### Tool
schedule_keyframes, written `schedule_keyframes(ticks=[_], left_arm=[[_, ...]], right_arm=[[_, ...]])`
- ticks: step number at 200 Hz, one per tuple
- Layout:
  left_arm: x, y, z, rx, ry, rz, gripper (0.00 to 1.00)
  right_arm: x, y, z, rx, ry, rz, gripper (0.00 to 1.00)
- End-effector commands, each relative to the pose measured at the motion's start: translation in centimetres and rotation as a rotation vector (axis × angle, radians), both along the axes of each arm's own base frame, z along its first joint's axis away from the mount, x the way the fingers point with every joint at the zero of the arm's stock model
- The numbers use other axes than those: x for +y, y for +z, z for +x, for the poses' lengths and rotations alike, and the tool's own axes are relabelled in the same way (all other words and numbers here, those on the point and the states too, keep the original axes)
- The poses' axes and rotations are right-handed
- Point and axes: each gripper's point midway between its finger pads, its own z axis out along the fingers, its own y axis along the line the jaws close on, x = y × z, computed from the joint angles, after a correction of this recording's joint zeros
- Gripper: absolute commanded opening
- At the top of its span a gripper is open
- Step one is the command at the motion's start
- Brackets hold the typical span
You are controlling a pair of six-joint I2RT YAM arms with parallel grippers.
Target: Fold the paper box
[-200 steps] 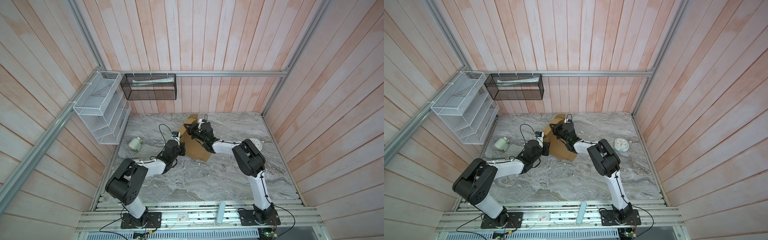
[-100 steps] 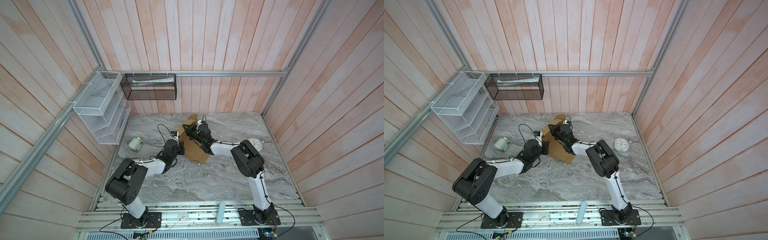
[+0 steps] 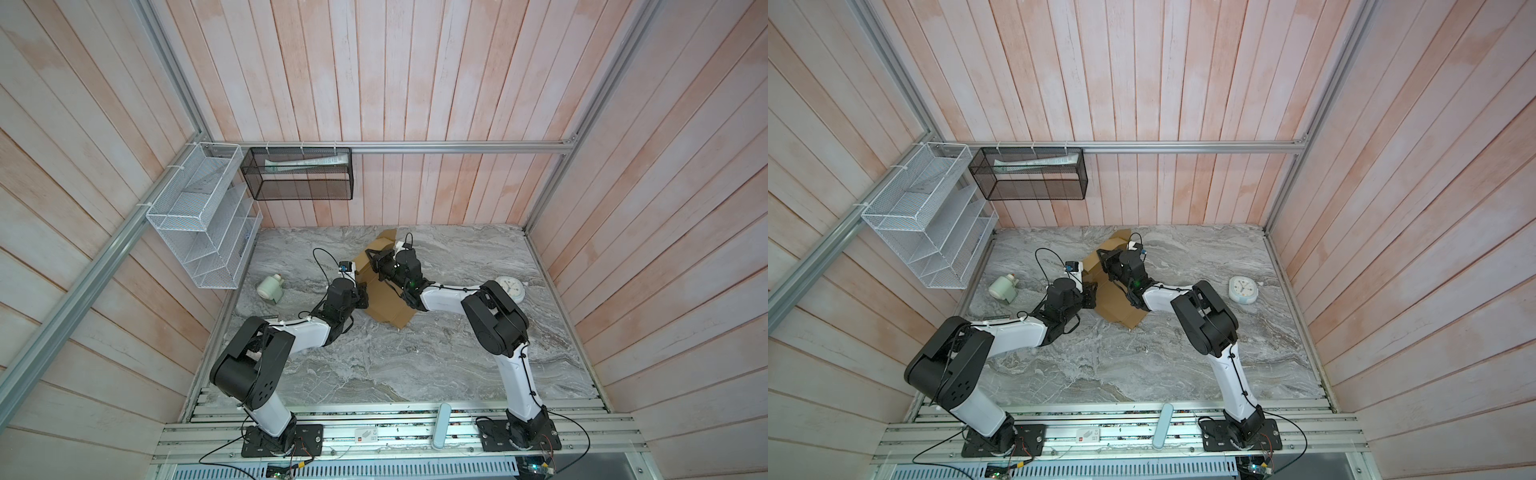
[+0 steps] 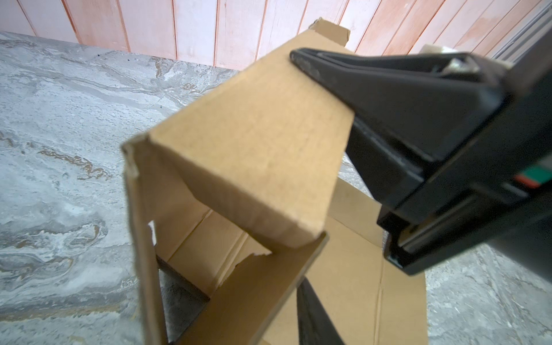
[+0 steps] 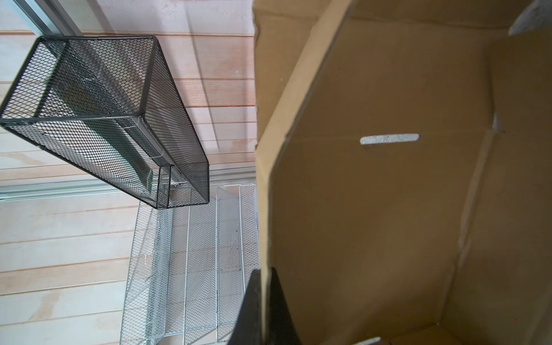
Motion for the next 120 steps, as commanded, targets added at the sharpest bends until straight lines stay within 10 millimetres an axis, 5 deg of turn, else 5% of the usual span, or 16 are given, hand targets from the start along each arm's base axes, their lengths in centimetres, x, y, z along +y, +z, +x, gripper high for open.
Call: schedule_keyframes(ticks=[1, 120], left_arm=[[1.7, 1.8, 0.2, -0.054, 0.030, -0.006, 0.32], [4.4, 0.8, -2.7, -0.073, -0.034, 0.086, 0.42]], right_arm=[[0.9, -3.8, -1.6, 0.106, 0.047, -0.079, 0.00], [1.0, -2.7, -1.1, 0.095, 0.047, -0.087, 0.00]])
